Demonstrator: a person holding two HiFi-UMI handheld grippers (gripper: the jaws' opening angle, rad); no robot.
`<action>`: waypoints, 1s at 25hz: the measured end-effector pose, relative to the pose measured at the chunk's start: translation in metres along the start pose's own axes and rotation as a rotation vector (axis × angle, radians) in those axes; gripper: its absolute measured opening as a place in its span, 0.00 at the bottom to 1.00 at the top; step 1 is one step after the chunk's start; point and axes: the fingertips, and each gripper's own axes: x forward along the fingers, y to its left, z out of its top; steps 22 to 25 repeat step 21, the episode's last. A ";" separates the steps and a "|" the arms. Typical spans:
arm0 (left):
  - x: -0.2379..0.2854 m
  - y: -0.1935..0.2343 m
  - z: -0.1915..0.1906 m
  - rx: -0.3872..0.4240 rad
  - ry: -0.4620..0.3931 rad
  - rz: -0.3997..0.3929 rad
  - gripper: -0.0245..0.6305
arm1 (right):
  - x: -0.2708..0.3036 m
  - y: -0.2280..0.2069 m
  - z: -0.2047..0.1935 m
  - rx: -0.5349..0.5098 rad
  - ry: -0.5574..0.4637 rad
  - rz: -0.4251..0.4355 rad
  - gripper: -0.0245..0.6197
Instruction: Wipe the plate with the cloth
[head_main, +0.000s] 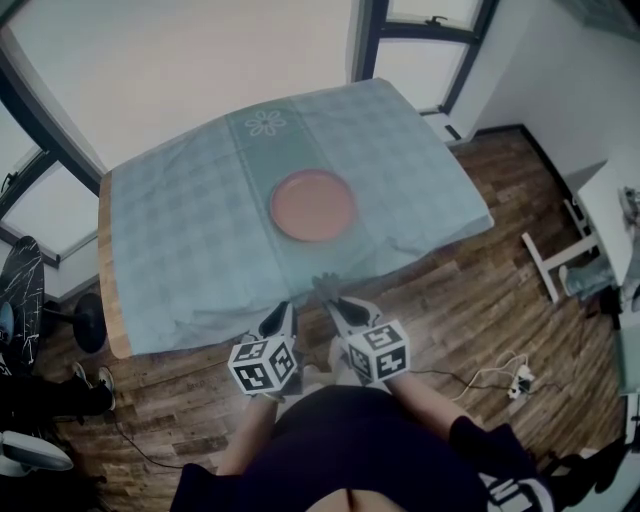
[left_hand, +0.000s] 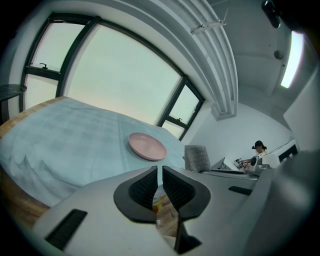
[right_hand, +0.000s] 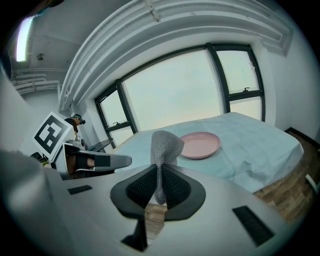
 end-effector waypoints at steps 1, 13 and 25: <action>-0.001 -0.001 -0.001 0.001 0.000 -0.002 0.10 | -0.001 0.001 0.000 0.002 -0.003 -0.003 0.09; -0.008 -0.007 -0.003 0.014 0.000 -0.025 0.09 | -0.012 0.005 -0.001 0.032 -0.036 0.005 0.09; -0.009 -0.006 -0.004 0.012 -0.003 -0.025 0.09 | -0.011 0.010 0.001 0.029 -0.049 0.018 0.09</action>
